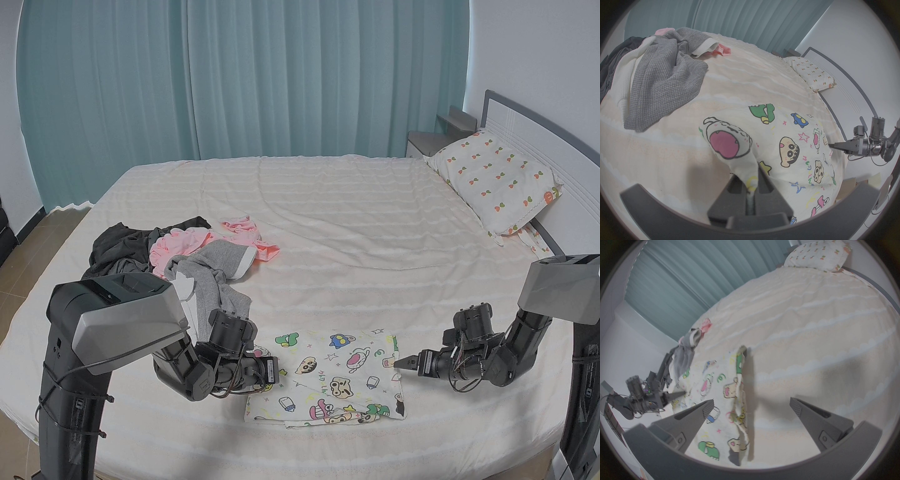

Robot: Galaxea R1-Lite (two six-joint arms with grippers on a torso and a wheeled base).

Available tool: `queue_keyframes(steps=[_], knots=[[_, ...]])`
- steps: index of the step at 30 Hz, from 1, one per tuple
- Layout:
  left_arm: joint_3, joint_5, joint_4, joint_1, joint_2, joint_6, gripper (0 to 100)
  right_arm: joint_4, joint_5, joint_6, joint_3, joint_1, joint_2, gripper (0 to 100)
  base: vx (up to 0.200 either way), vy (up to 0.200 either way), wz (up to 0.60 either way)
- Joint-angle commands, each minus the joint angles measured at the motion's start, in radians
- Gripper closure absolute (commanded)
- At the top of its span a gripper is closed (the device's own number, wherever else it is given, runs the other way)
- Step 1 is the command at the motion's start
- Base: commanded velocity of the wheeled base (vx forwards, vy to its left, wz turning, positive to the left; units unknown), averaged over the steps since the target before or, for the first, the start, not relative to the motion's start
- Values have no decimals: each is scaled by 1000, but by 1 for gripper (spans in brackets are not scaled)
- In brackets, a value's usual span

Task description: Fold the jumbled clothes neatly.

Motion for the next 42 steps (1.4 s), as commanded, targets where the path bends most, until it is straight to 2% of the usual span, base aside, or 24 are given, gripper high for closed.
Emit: queue_keyframes(steps=[1,4,8,12,16,17,18,25,28,31,37,41,42], knots=[[2,1,-3,0,-2,-11,100,168,3,-43,-172,65,79,0,0,0,0],[5,2,-9,0,-4,-17,100,180,-9,-40,-198,94,92,0,0,0,0],[11,2,-21,0,-4,-19,100,177,-15,-34,-192,91,88,0,0,0,0],[11,5,-26,0,-4,-20,100,133,-101,-20,-154,71,47,0,0,0,0],[13,19,-26,0,-6,-28,100,36,-127,69,-63,62,-40,0,0,0,0],[13,19,-26,0,-6,-28,100,36,-127,69,-63,62,-40,0,0,0,0],[11,19,-26,0,-7,-42,100,-8,-129,130,1,58,-91,0,0,0,0],[46,37,-24,12,-22,-40,100,-200,-121,205,209,47,-195,0,0,0,0],[91,37,-24,49,-67,-37,100,-323,-119,218,299,55,-197,0,0,0,0],[123,31,-24,84,-101,-36,100,-377,-119,231,333,56,-191,0,0,0,0],[178,24,-24,194,-150,-7,100,-389,-118,242,347,56,-178,0,0,0,0],[206,17,-26,227,-162,13,100,-390,-118,248,348,56,-166,0,0,0,0],[238,14,-29,263,-174,35,100,-390,-118,250,347,56,-160,0,0,0,0]])
